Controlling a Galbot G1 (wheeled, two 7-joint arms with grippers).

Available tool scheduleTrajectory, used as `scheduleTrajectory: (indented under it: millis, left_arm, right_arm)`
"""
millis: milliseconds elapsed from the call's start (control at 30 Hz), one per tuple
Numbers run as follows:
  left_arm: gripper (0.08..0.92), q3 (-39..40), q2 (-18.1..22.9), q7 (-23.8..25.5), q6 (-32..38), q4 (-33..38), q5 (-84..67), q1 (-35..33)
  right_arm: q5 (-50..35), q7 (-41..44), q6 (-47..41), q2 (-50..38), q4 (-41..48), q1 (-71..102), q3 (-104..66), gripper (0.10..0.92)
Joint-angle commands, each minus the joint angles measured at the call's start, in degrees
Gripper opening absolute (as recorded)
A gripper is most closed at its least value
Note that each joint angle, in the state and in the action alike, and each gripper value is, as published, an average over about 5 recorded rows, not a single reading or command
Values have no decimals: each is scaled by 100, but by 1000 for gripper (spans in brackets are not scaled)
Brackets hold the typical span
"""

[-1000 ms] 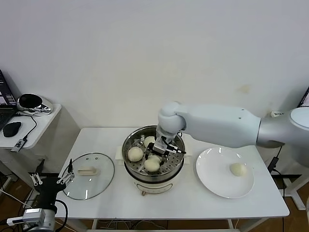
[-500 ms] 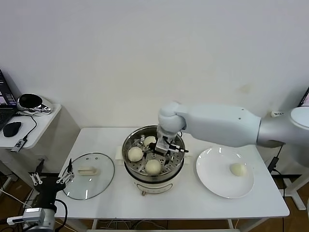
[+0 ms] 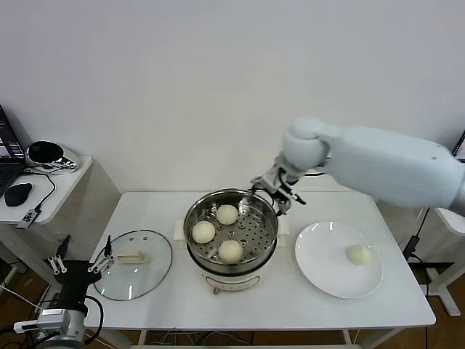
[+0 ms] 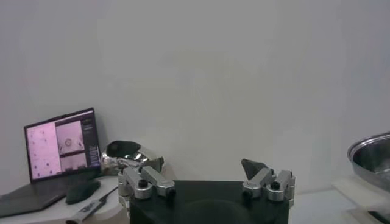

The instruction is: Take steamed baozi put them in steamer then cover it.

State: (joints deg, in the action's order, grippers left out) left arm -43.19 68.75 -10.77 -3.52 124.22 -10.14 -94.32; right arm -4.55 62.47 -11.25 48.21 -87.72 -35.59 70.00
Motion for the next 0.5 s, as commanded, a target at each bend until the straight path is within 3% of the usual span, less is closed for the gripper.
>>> scheduleTrajectory:
  millis: [33,233,500]
  left_arm:
    - [823,88,-29,3,24,-60,7,34]
    - [823,130,-57,7,14,-73,18,56]
    - [823,127,-67,8,1,-84,48,28]
  right_arm:
    - [152,-78,-1409,-2000,-268,807,-580,823]
    - [996,-38,-791,-2482,132,2701,-2138,823]
    - [1901,113,-25,-2424,783,4592,-3857,823]
